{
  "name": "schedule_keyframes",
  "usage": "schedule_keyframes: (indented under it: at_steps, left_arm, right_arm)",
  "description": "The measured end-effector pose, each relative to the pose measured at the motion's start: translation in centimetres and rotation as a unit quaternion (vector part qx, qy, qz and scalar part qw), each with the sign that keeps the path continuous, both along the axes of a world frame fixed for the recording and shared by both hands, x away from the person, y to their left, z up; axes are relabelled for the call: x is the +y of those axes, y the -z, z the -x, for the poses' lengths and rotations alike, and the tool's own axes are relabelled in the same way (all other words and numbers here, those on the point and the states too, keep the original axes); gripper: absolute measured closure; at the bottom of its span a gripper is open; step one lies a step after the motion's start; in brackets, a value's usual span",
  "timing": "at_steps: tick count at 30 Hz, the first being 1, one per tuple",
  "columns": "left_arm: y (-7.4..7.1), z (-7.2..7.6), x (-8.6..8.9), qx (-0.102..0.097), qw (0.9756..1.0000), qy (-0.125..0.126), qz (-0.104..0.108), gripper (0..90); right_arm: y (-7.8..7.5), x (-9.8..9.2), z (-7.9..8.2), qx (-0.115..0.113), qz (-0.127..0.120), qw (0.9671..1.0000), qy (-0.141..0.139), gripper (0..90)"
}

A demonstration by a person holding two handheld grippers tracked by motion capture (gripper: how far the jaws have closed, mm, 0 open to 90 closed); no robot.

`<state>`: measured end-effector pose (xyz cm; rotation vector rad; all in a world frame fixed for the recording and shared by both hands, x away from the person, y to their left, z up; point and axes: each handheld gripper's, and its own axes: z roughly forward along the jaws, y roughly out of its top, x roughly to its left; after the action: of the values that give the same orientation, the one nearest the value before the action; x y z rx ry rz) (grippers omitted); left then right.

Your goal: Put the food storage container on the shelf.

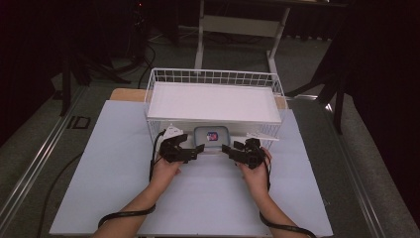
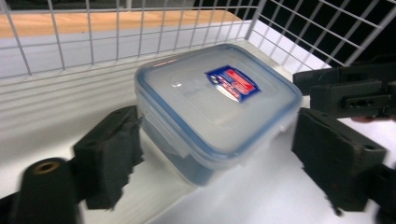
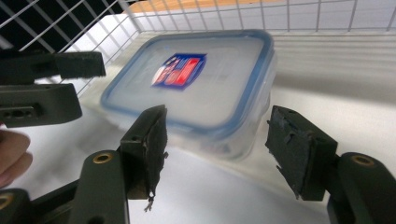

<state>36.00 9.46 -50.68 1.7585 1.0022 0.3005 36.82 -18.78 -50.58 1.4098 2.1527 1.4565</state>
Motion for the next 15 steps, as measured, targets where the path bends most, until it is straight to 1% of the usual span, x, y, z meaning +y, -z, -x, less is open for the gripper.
schedule_keyframes:
  at_steps: [1,2,3,4,5,6,7,8,9,10,11,12,13,14,15]
  left_arm:
    - [0.0,0.3,0.1,-0.005,1.0,0.007,0.003,13.4]
    - [-0.1,0.7,0.2,-0.005,0.9999,0.015,-0.001,10.7]
    - [-0.3,1.1,0.2,-0.01,0.9997,0.021,-0.005,8.3]
    - [-0.7,2.0,0.4,-0.023,0.9992,0.03,-0.013,7.5]
    - [-0.7,2.0,0.4,-0.023,0.9992,0.03,-0.013,6.0]
    - [-0.9,2.4,0.6,-0.026,0.999,0.036,-0.007,3.0]
    - [-1.1,2.9,0.8,-0.03,0.9988,0.039,-0.003,3.0]
    - [-1.3,3.4,1.0,-0.031,0.9986,0.042,-0.004,2.5]
    - [-1.4,3.9,1.2,-0.033,0.9986,0.042,-0.001,2.5]
    - [-1.4,3.9,1.2,-0.033,0.9986,0.042,-0.001,2.5]
    - [-1.4,4.5,1.5,-0.031,0.9986,0.043,-0.006,2.5]
    - [-1.4,5.3,1.9,-0.034,0.9985,0.041,-0.01,2.5]
    - [-1.3,5.6,2.0,-0.037,0.9983,0.043,-0.014,2.5]
    - [-1.3,6.0,2.2,-0.04,0.9981,0.044,-0.017,2.5]
    - [-1.3,6.0,2.2,-0.04,0.9981,0.044,-0.017,2.5]
  right_arm:
    - [-0.1,0.0,0.3,-0.005,0.001,1.0,-0.001,43.0]
    - [-0.2,-0.1,0.7,-0.011,0.003,0.9999,-0.006,43.1]
    - [-0.3,0.0,1.0,-0.013,0.011,0.9998,-0.009,43.2]
    - [-0.4,0.2,1.7,-0.02,0.025,0.9994,-0.013,48.5]
    - [-0.4,0.2,1.7,-0.02,0.025,0.9994,-0.013,48.5]
    - [-0.5,0.6,2.3,-0.02,0.034,0.9991,-0.018,57.9]
    - [-0.5,0.6,2.3,-0.02,0.034,0.9991,-0.018,57.9]
    - [-0.5,0.8,2.4,-0.015,0.035,0.999,-0.024,66.1]
    - [-0.4,1.0,2.6,-0.011,0.04,0.9987,-0.03,76.8]
    - [-0.4,1.0,2.6,-0.011,0.04,0.9987,-0.03,76.8]
    - [-0.4,1.3,2.7,-0.009,0.054,0.9979,-0.033,86.9]
    - [-0.1,2.2,2.9,-0.01,0.068,0.9966,-0.046,90.0]
    - [0.0,2.4,2.9,-0.012,0.074,0.996,-0.049,90.0]
    - [0.0,2.7,2.8,-0.015,0.077,0.9957,-0.05,90.0]
    - [0.0,2.7,2.8,-0.015,0.077,0.9957,-0.05,90.0]
